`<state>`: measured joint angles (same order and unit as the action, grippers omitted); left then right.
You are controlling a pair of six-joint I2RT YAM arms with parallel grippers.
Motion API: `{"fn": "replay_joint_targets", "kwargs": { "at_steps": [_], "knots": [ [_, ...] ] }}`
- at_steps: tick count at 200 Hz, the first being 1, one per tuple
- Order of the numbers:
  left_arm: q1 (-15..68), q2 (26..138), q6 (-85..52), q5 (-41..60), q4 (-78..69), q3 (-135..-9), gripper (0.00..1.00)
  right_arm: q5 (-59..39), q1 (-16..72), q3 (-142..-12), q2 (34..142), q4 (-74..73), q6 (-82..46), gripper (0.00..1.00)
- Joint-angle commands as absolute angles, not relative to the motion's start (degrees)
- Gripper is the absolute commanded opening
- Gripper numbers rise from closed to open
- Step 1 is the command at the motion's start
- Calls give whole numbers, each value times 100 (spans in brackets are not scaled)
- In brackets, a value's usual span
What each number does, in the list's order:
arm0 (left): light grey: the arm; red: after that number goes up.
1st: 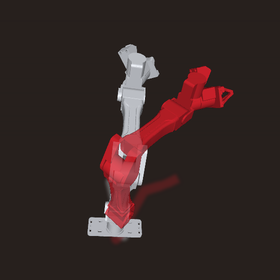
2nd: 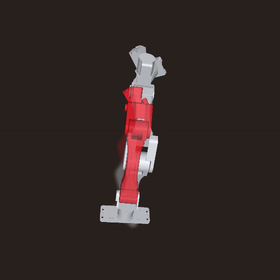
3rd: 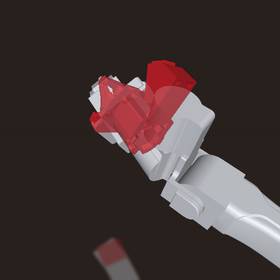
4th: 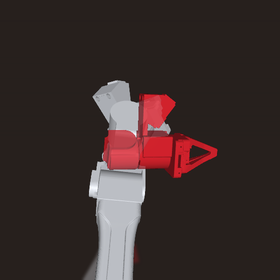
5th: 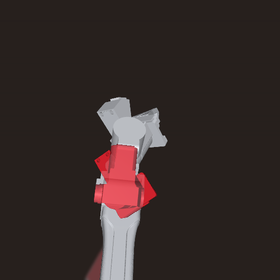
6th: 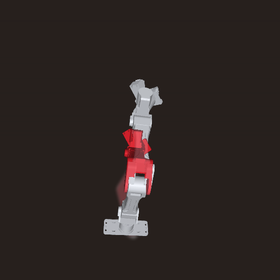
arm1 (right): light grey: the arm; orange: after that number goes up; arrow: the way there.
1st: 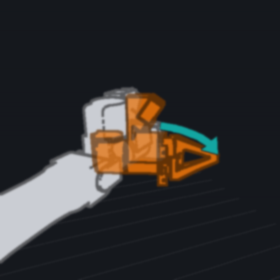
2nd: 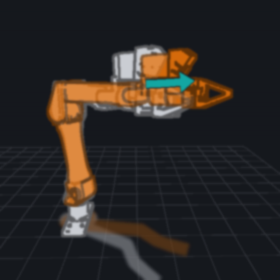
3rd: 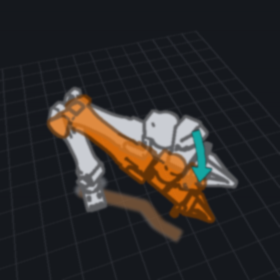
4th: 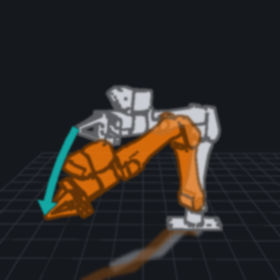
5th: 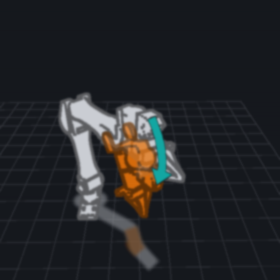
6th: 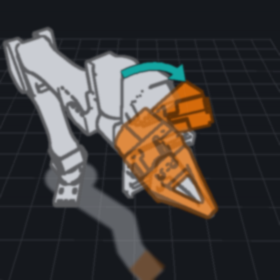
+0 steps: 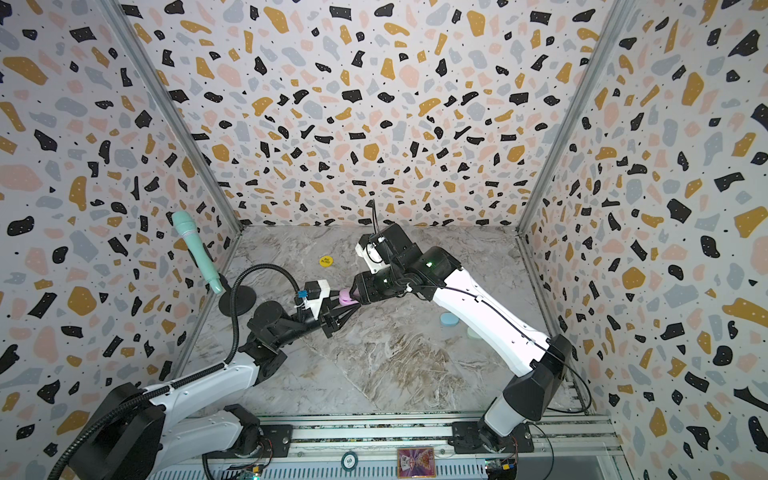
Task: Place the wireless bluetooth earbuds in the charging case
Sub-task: 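Press the pink case lid shut with the right gripper while the left holds it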
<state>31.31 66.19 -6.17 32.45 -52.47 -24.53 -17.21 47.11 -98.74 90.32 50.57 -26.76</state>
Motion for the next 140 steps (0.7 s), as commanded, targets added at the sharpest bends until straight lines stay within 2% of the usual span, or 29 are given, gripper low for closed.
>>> {"fn": "replay_joint_targets", "kwargs": {
  "at_steps": [1,45,53,72,85,105,140],
  "knots": [
    [3164,6478,-602,3308,-5472,-2513,0,-1638,4733,-9845,8998,4992,-2678,51],
    [3164,6451,-643,3314,-5486,-2518,0,-1523,4733,-9889,9148,5155,-2574,52],
    [3164,6444,-640,3318,-5472,-2522,0,-1474,4737,-9902,9106,5111,-2607,55],
    [3164,6442,-632,3314,-5450,-2521,0,-1450,4720,-10046,9052,5096,-2619,71],
    [3164,6468,-639,3326,-5455,-2522,0,-1584,4713,-10129,9069,5052,-2602,78],
    [3164,6517,-655,3358,-5485,-2523,0,-1771,4768,-10254,9229,5085,-2510,82],
    [3164,6496,-650,3353,-5478,-2513,0,-1824,4917,-10577,9619,5346,-2267,83]
  ]
}}
